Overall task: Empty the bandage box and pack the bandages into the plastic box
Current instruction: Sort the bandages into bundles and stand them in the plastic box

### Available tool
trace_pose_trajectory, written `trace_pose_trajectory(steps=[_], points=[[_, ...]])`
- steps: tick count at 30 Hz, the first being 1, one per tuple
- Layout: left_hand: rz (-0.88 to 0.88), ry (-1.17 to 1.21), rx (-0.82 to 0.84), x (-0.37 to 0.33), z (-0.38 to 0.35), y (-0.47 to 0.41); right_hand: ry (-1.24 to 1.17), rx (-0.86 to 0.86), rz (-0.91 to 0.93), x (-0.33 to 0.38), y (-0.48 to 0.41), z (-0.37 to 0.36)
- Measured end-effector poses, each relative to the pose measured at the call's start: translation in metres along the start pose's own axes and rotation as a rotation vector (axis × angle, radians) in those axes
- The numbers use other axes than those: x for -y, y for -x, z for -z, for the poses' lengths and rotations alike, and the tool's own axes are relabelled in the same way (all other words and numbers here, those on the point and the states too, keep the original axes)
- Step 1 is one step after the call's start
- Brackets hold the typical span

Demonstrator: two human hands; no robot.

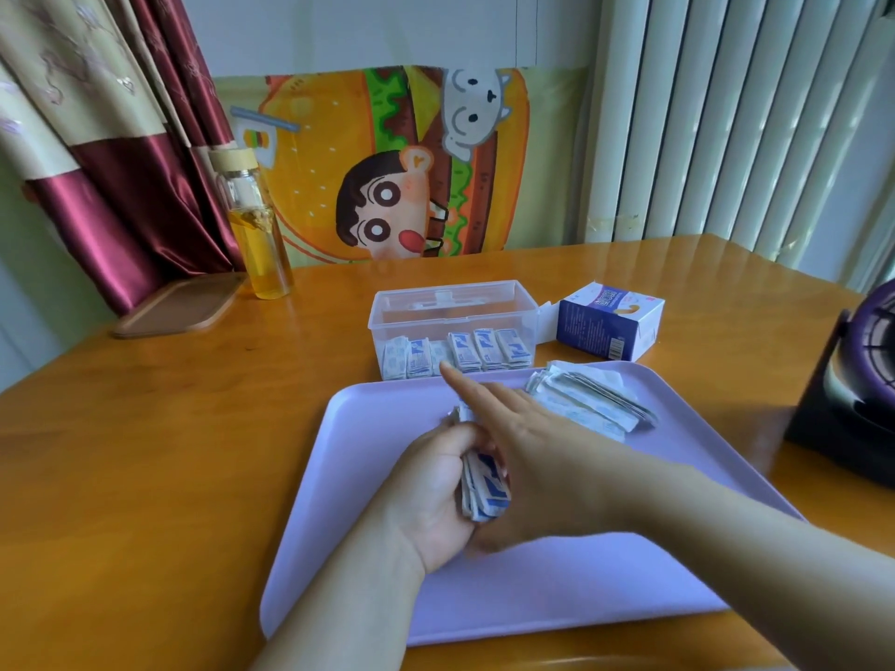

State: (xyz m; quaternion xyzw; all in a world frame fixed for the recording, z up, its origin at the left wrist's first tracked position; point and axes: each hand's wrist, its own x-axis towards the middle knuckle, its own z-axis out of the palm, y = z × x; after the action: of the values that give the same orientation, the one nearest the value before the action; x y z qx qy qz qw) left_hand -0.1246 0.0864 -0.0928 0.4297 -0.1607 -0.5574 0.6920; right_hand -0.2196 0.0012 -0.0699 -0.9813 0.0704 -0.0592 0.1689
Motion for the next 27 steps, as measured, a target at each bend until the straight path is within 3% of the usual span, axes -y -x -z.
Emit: trace_pose_trajectory(steps=[9,15,20,24,27], points=[[-0.051,-0.262,-0.002,0.002,-0.008,0.007,0.013,-0.065,0.062,-0.008,-0.002,0.004],[-0.158,-0.336,-0.178,-0.003,-0.017,0.013,0.054,-0.150,0.148,-0.003,-0.004,0.011],[-0.157,-0.376,-0.166,-0.032,-0.020,0.017,0.140,-0.197,0.190,0.005,-0.019,0.029],[-0.155,-0.505,-0.100,-0.060,-0.020,0.007,-0.159,-0.144,0.134,-0.003,-0.029,0.064],[-0.150,-0.617,-0.001,-0.081,-0.023,-0.007,-0.323,-0.229,0.075,-0.019,-0.041,0.089]])
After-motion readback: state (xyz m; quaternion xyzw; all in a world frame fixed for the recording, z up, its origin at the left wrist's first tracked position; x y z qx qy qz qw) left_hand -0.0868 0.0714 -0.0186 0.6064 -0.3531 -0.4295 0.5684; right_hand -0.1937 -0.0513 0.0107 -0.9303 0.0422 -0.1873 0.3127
